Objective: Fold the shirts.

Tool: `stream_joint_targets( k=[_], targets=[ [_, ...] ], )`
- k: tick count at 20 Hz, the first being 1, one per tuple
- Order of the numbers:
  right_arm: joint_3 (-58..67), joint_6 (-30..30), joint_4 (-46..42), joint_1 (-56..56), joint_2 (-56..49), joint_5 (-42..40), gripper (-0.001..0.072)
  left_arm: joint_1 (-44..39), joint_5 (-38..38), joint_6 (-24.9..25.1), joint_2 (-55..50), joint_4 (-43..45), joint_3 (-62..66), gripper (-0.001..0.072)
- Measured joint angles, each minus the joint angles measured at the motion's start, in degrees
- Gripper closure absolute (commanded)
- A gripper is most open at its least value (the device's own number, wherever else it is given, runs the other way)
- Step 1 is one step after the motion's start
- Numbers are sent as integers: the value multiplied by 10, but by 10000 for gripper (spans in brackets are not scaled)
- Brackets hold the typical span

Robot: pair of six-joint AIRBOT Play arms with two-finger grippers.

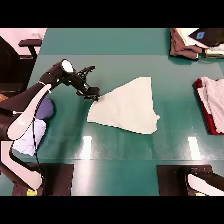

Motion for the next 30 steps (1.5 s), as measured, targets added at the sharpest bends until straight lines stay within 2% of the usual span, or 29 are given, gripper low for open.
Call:
stream_joint_targets(
  k=[4,5,6,7,13,19,21,22,23,27,30],
  targets=[
    [-16,9,-1,-34,-70,48,695,9,-5,10,20,4,39,684],
    [-32,11,-1,-45,-88,50,630,10,-5,12,26,7,50,683],
    [-51,14,-1,-55,-103,50,392,12,-5,15,31,11,59,683],
    [-73,14,-1,-63,-119,48,298,12,-6,17,35,13,67,683],
    [-196,16,15,-60,-233,-11,300,14,-9,25,43,19,85,683],
    [-212,9,61,-12,-321,-73,307,14,-9,26,44,19,88,683],
    [-204,8,69,1,-336,-83,489,14,-9,26,44,19,88,684],
    [-198,8,66,8,-342,-90,639,14,-9,26,44,19,88,684],
    [-191,5,61,14,-346,-96,697,14,-9,26,44,19,88,685],
    [-143,-12,56,32,-329,-104,698,14,-12,22,73,17,90,685],
    [-86,-17,57,34,-267,-98,698,14,0,18,153,34,90,685]
  ],
)
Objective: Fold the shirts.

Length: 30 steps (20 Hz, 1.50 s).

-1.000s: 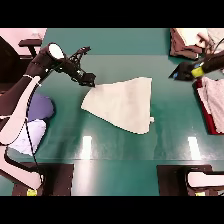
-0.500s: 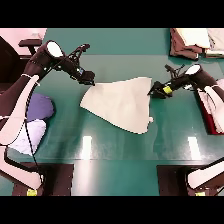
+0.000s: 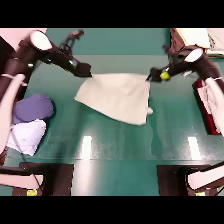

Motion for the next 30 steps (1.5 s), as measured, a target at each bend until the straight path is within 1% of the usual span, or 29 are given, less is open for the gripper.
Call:
stream_joint_targets(
  k=[6,8,10,13,16,19,22,27,30],
  targets=[
    [141,-3,2,-4,178,56,698,0,20,-2,227,24,0,685],
    [180,9,3,-4,230,72,699,0,31,-2,294,26,2,685],
    [200,23,2,-3,271,81,699,0,41,-2,341,27,12,685],
    [206,52,-20,0,315,89,699,0,50,-2,371,27,35,685],
    [164,74,-53,12,334,93,699,0,46,-3,363,27,41,685],
    [82,87,-89,35,332,97,698,-1,2,-3,316,32,21,685],
    [-7,93,-131,56,316,99,699,-25,-34,-4,255,34,-43,685],
    [-100,97,-174,53,304,102,699,-145,-52,10,179,31,-207,683],
    [-119,97,-184,27,317,104,699,-215,-56,20,163,24,-261,676]
  ],
)
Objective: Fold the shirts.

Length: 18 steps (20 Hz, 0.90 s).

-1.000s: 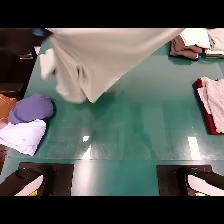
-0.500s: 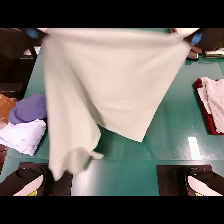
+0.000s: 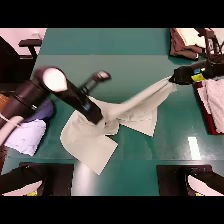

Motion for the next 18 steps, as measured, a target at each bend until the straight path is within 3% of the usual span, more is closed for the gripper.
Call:
stream_joint_targets(
  k=[1,2,3,8,13,15,18],
  targets=[
    [-3,0,-1,-9,5,2,698,-15,5,2,-3,-3,-9,443],
    [-6,1,-3,-19,11,1,699,-26,12,3,-5,-5,-16,104],
    [-7,1,-5,-28,16,1,699,-33,22,4,-6,-6,-20,28],
    [-11,1,-5,-47,29,2,698,1,59,3,-10,17,8,28],
    [-11,1,-5,-51,28,1,669,146,67,-16,-10,33,48,28],
    [-11,1,-5,-52,19,-4,271,203,56,-21,-10,34,53,27],
    [-11,0,-5,-56,2,-12,257,272,23,-25,-10,34,55,27]
  ],
)
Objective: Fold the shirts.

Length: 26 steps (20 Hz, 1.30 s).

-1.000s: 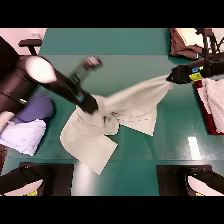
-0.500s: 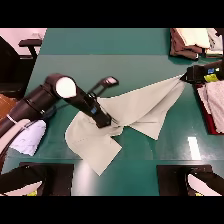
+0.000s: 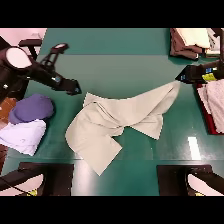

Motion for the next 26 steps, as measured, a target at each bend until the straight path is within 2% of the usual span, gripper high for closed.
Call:
stream_joint_targets(
  k=[4,12,16,21,22,23,25,26],
  targets=[
    [0,0,0,-28,2,12,261,60,-22,0,38,0,-61,27],
    [0,-1,0,-68,34,38,261,91,-23,-33,195,-22,-370,27],
    [0,0,1,-54,37,36,261,92,-8,-41,221,-63,-475,28],
    [0,0,0,-39,31,31,262,92,38,-43,229,-92,-533,29],
    [0,0,1,-38,30,31,262,93,48,-43,230,-101,-539,65],
    [0,0,1,-37,29,30,262,89,57,-43,230,-107,-544,247],
    [0,0,1,-36,28,30,262,71,77,-43,230,-114,-550,490],
    [0,0,1,-36,28,31,262,57,90,-44,230,-121,-551,672]
  ],
)
